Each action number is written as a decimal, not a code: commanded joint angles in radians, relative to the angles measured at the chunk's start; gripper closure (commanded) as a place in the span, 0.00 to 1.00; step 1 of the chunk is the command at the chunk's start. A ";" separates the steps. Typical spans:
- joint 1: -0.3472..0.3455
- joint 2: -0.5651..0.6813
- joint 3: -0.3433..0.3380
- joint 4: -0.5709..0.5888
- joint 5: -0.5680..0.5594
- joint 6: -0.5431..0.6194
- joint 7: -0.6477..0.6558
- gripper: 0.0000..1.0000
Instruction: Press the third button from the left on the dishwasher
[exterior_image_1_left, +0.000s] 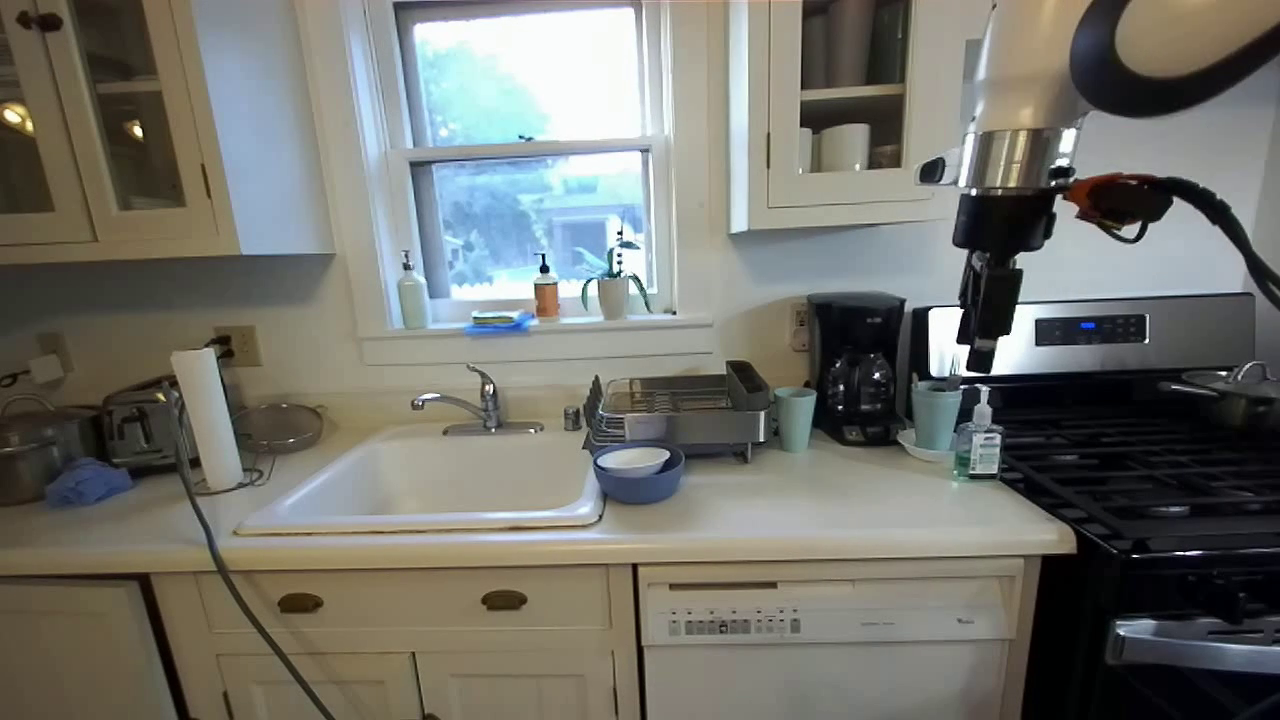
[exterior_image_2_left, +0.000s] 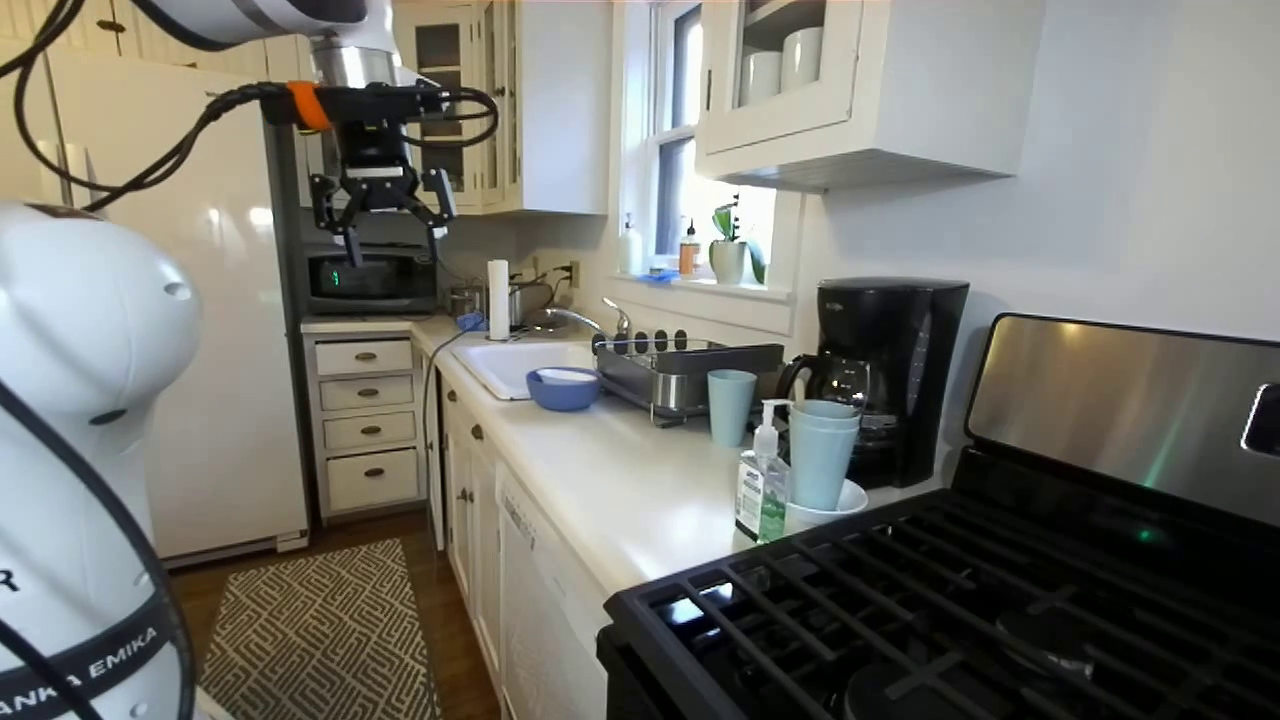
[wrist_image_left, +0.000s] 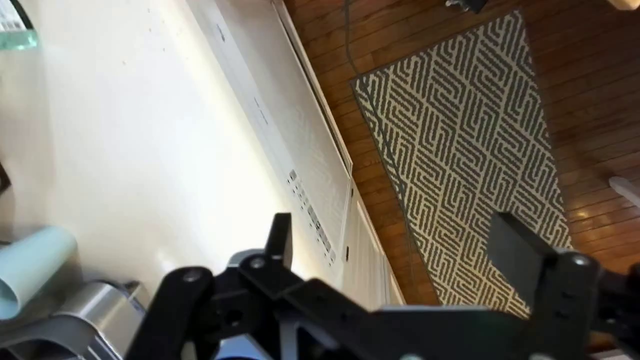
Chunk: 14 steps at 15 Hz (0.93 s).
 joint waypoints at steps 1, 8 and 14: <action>0.086 -0.070 0.048 -0.128 -0.009 0.219 0.018 0.00; 0.123 0.091 0.175 -0.194 -0.151 0.745 0.031 0.00; -0.178 0.246 0.426 -0.199 -0.475 1.088 0.180 0.00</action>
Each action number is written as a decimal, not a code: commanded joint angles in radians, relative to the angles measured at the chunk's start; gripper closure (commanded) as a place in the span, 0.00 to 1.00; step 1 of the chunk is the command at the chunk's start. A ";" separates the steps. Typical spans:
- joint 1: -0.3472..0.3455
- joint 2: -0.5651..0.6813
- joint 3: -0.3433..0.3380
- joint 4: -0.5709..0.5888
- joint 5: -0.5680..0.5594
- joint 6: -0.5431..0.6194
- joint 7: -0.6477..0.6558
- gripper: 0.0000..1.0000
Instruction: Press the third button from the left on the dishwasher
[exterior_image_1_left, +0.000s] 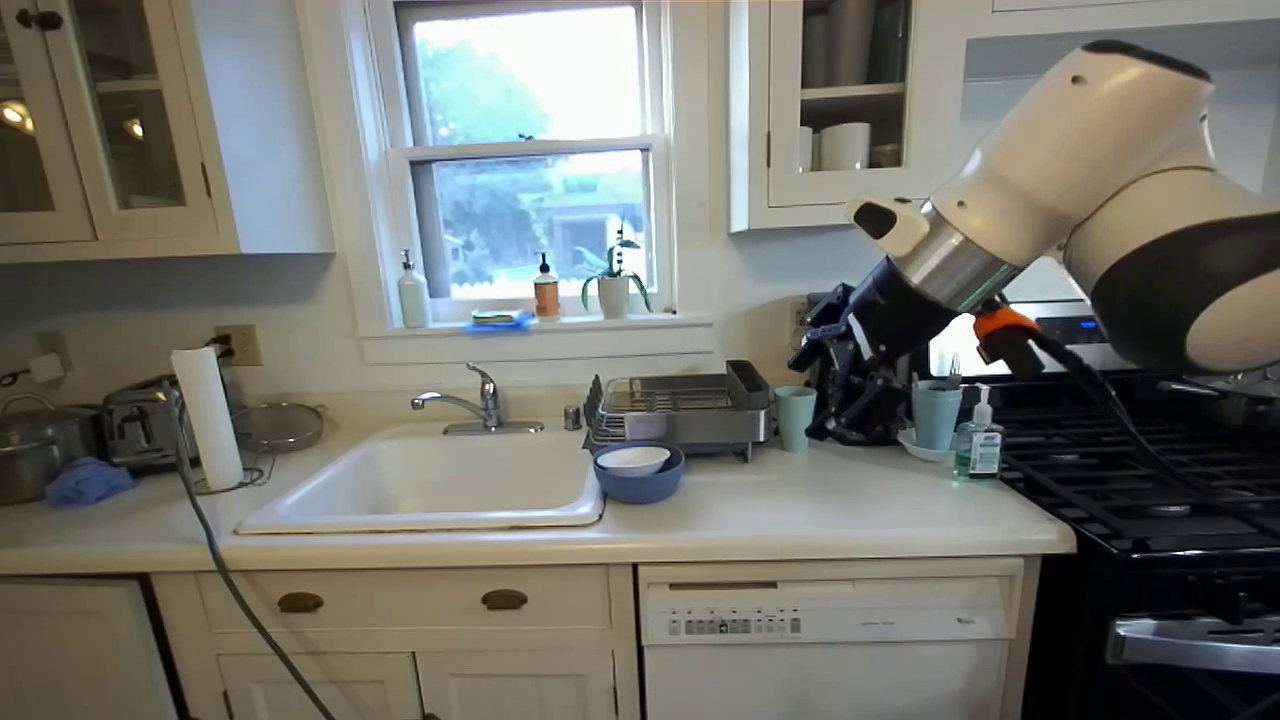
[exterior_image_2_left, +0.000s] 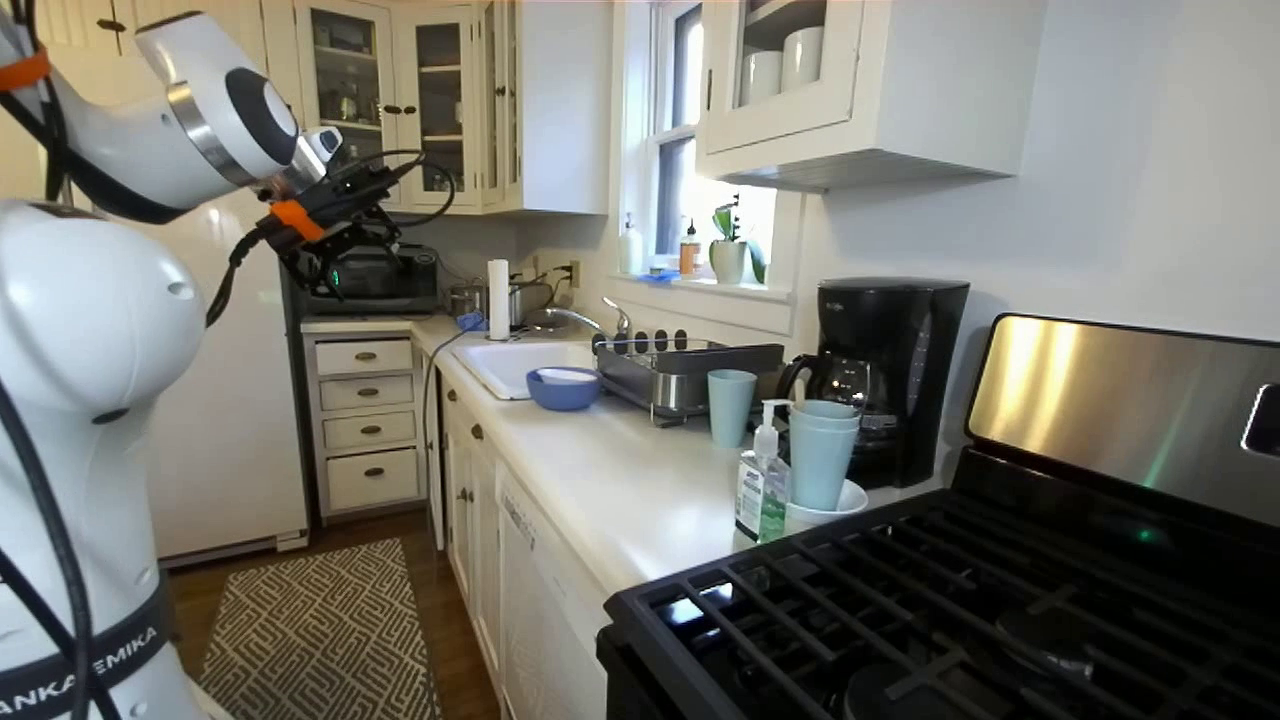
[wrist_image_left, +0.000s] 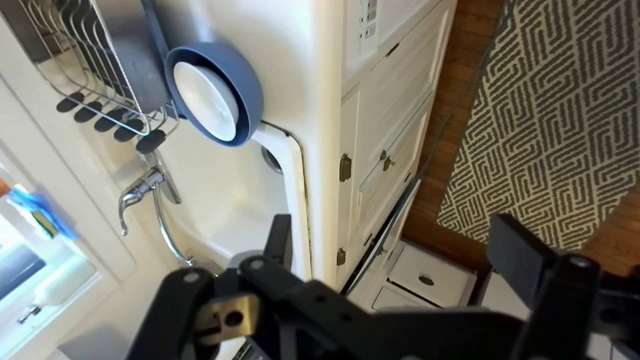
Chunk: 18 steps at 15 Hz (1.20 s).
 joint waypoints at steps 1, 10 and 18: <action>-0.261 0.067 0.198 0.000 -0.226 0.163 0.121 0.00; -0.606 0.066 0.514 0.000 -0.351 0.103 0.261 0.00; -0.646 0.101 0.583 0.020 -0.365 0.072 0.275 0.00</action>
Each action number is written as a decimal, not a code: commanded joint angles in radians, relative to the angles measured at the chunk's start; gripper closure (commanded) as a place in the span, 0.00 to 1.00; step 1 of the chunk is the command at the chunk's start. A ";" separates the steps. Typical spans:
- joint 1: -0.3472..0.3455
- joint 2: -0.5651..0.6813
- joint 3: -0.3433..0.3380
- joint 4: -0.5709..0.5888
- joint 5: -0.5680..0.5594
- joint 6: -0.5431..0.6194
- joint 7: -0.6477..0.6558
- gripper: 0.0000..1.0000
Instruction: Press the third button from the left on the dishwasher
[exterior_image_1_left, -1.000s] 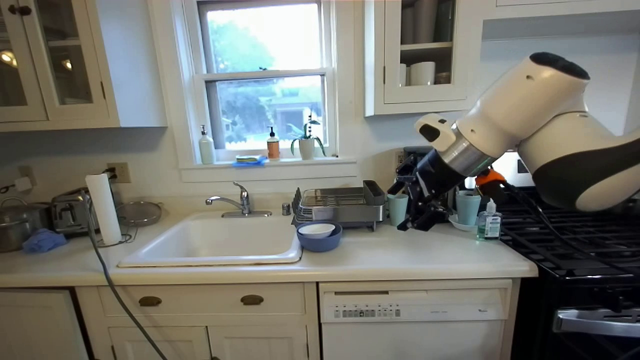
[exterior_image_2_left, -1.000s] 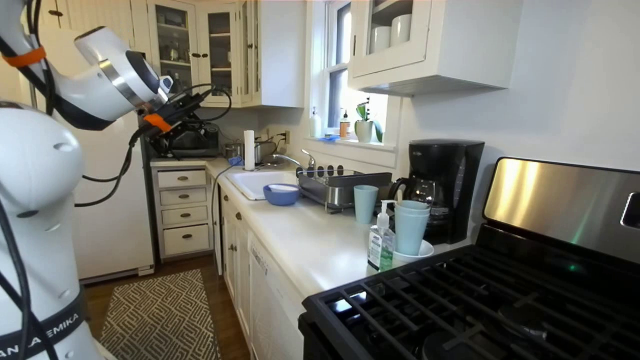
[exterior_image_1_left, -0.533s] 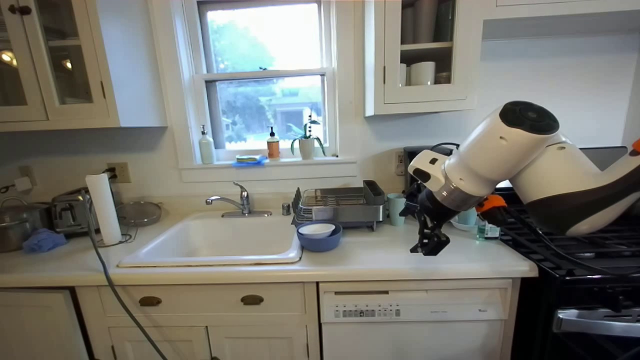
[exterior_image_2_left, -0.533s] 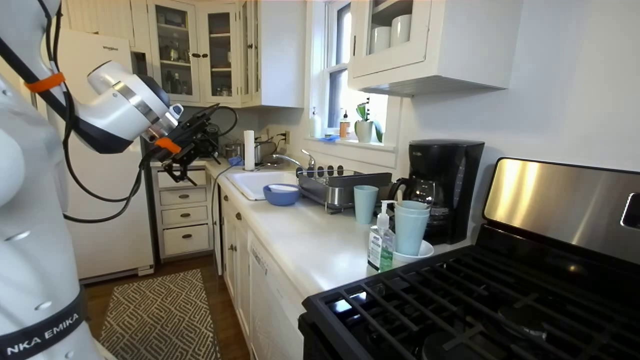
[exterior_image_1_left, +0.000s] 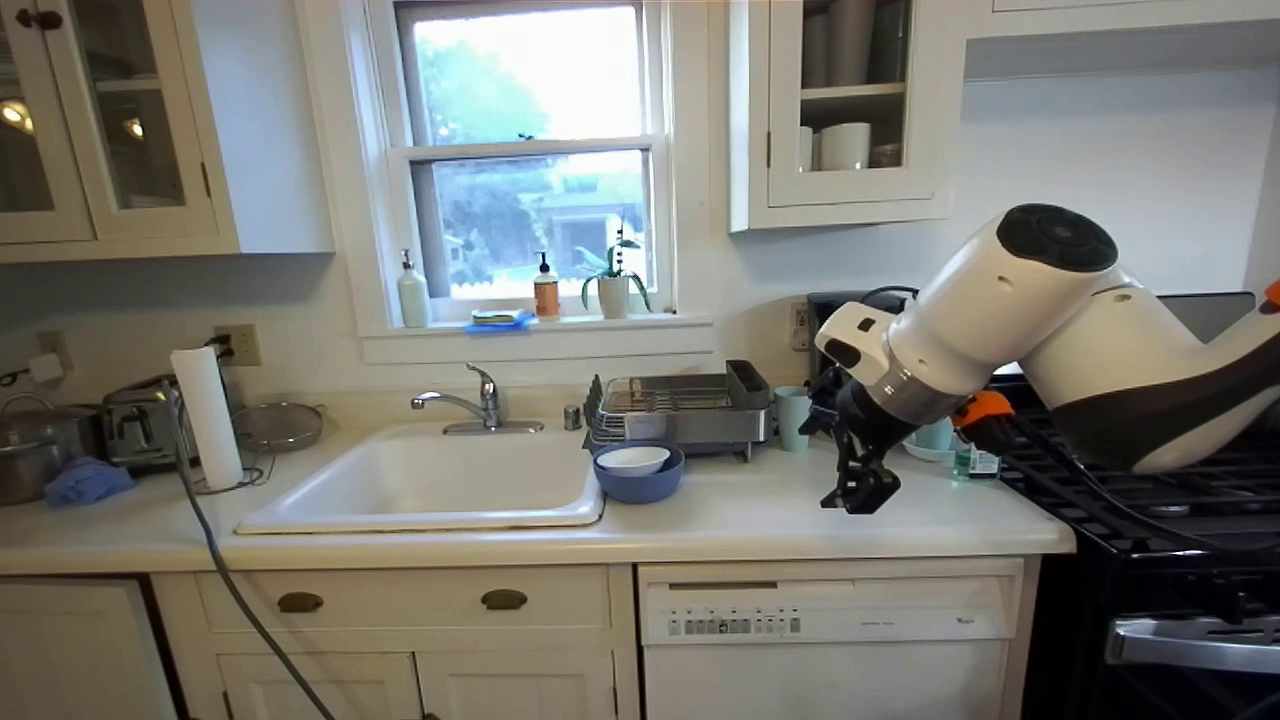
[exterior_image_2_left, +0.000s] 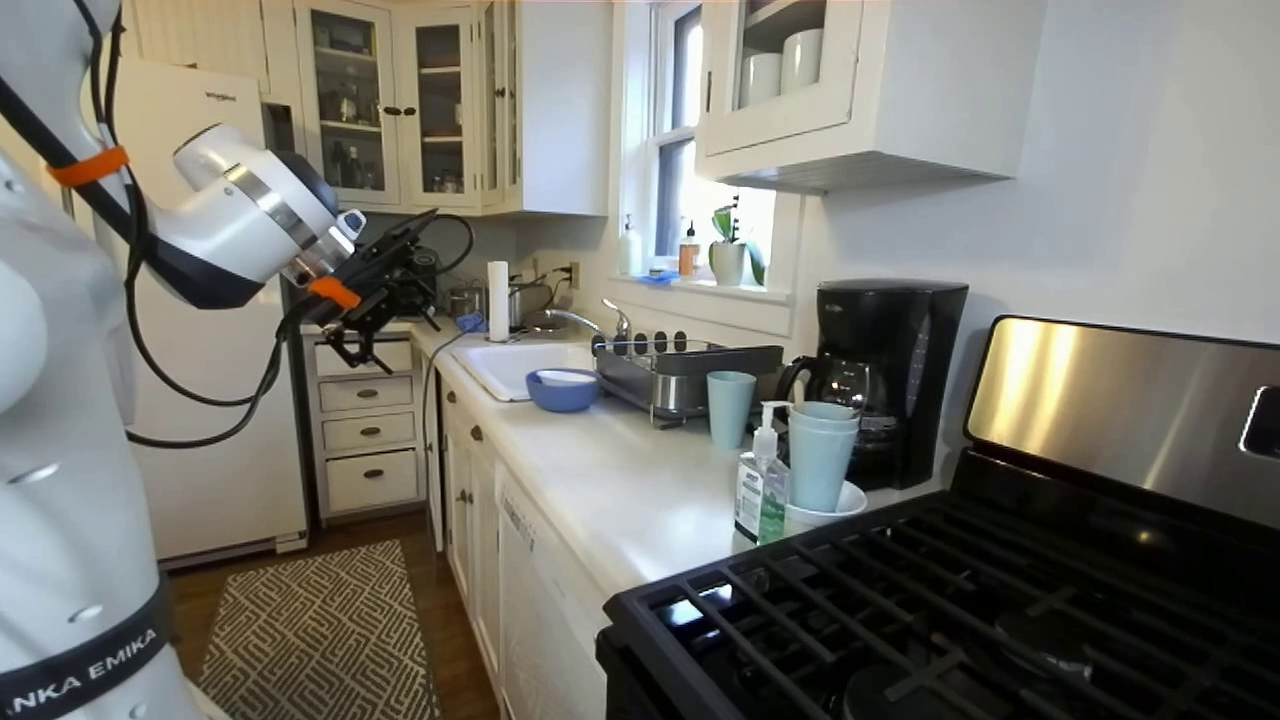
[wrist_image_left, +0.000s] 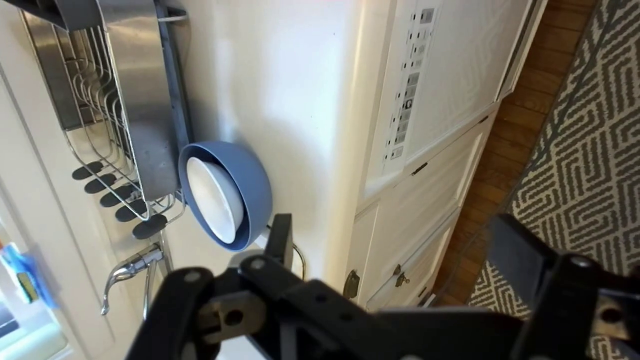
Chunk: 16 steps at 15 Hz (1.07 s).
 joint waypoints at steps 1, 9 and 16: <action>-0.058 0.046 0.098 0.025 -0.021 -0.025 0.019 0.00; -0.452 0.006 0.618 0.128 -0.031 0.023 0.088 0.32; -0.909 -0.204 1.084 0.303 0.205 0.174 -0.079 0.83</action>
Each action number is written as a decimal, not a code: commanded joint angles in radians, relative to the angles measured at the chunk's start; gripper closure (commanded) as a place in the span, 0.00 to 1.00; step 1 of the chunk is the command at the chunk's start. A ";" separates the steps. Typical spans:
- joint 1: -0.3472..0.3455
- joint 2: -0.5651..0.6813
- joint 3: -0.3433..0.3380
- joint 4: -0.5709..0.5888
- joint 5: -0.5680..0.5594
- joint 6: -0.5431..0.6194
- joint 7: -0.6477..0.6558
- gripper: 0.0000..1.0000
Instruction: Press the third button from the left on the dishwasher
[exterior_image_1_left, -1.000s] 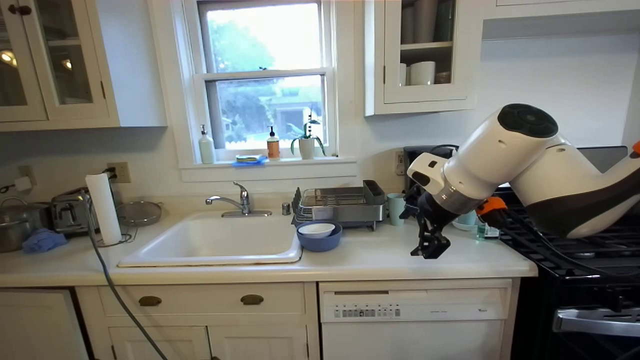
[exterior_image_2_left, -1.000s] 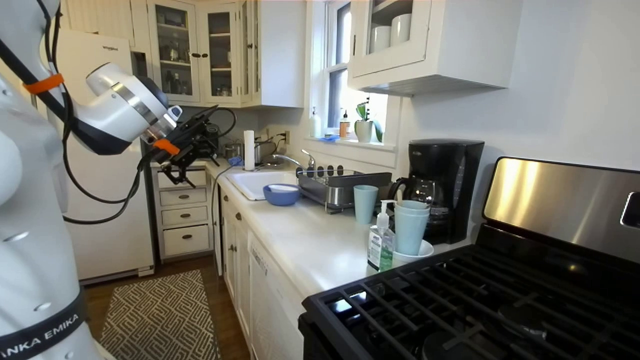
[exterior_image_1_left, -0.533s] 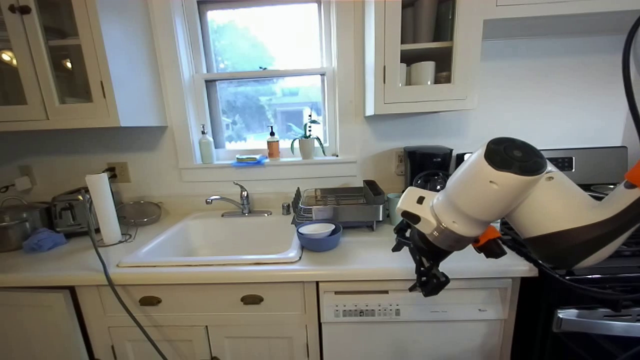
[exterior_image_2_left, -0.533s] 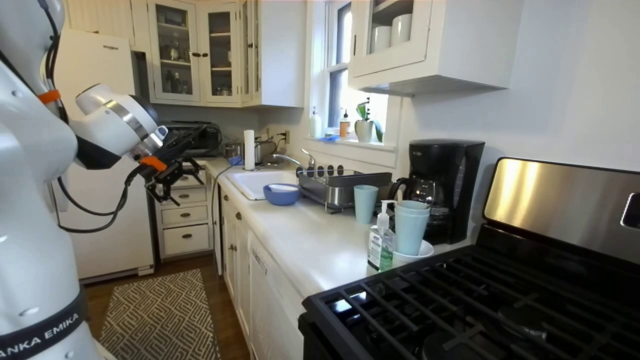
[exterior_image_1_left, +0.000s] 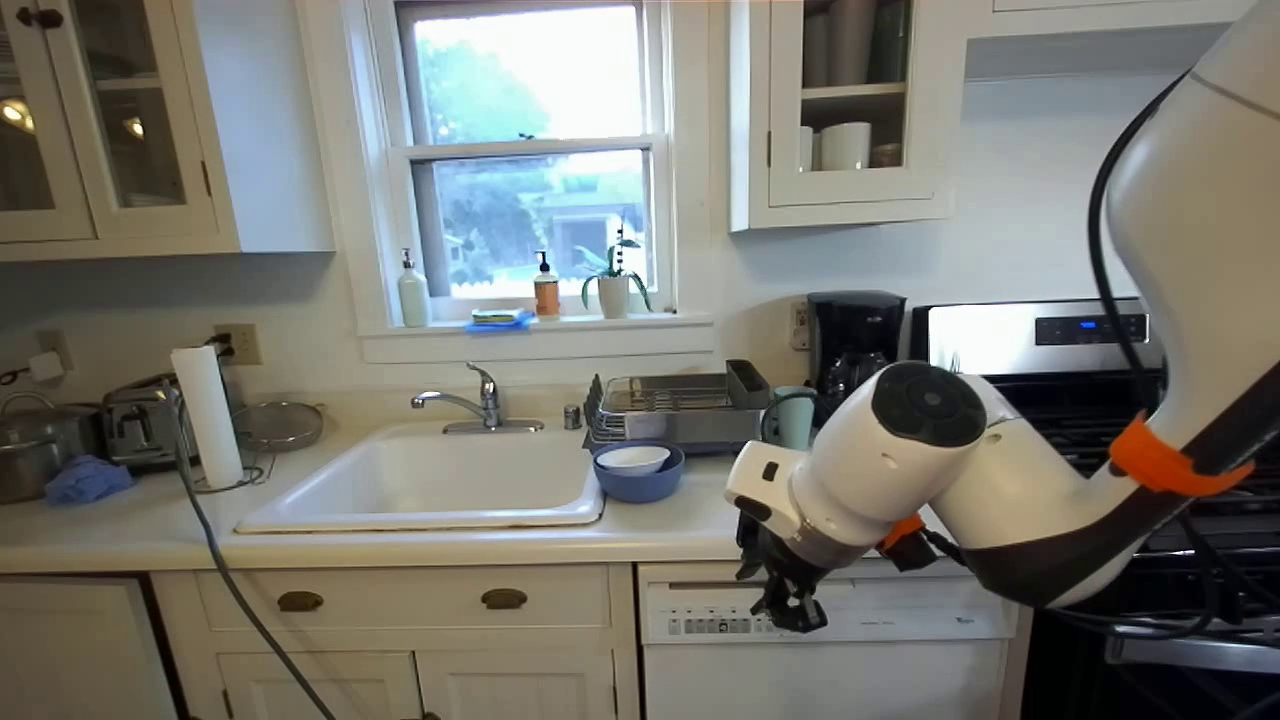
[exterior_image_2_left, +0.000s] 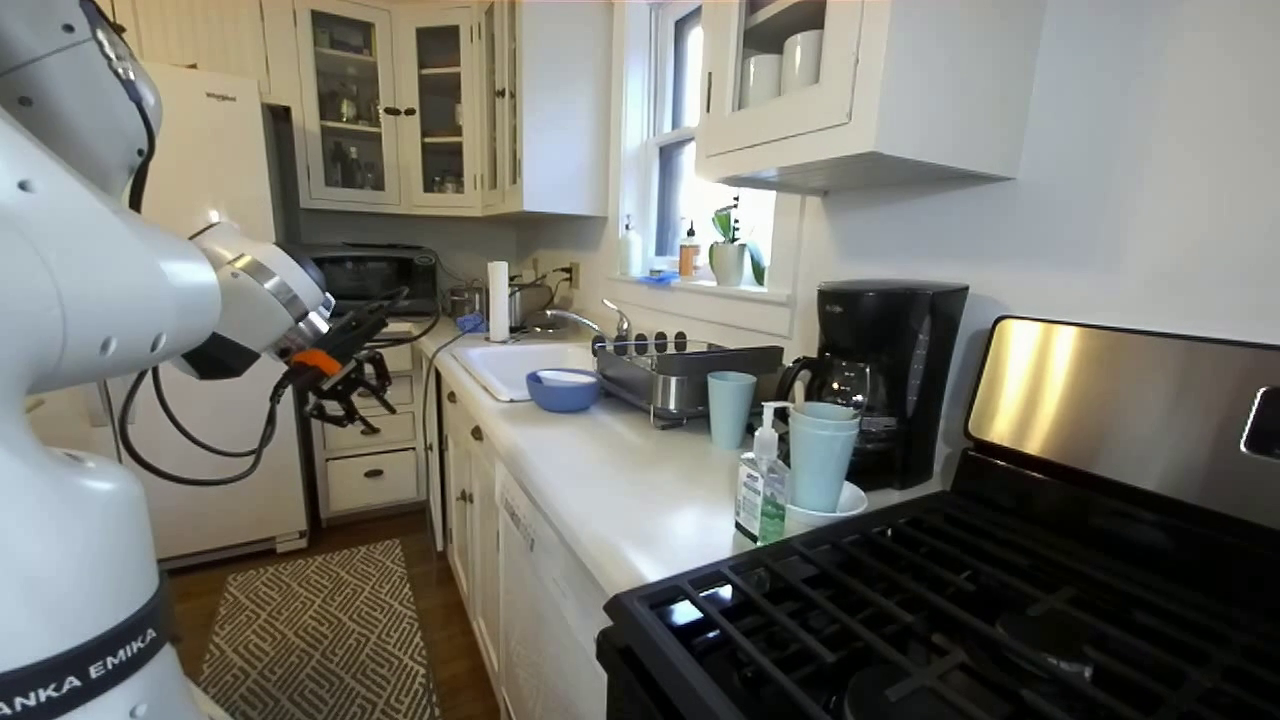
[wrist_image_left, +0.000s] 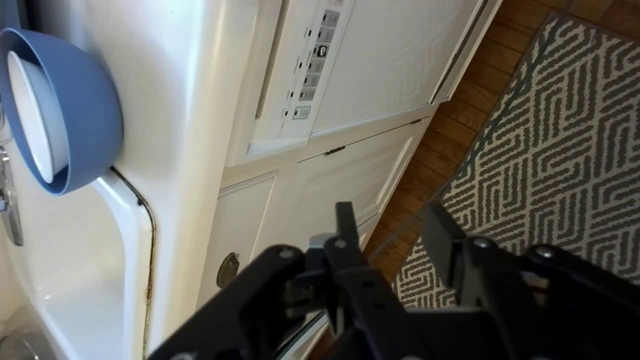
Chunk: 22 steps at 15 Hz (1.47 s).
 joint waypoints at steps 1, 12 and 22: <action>-0.184 -0.194 0.175 0.108 0.153 0.098 -0.086 0.90; -0.373 -0.331 0.306 0.231 0.273 0.138 -0.170 0.96; -0.557 -0.344 0.432 0.297 0.250 0.195 -0.216 1.00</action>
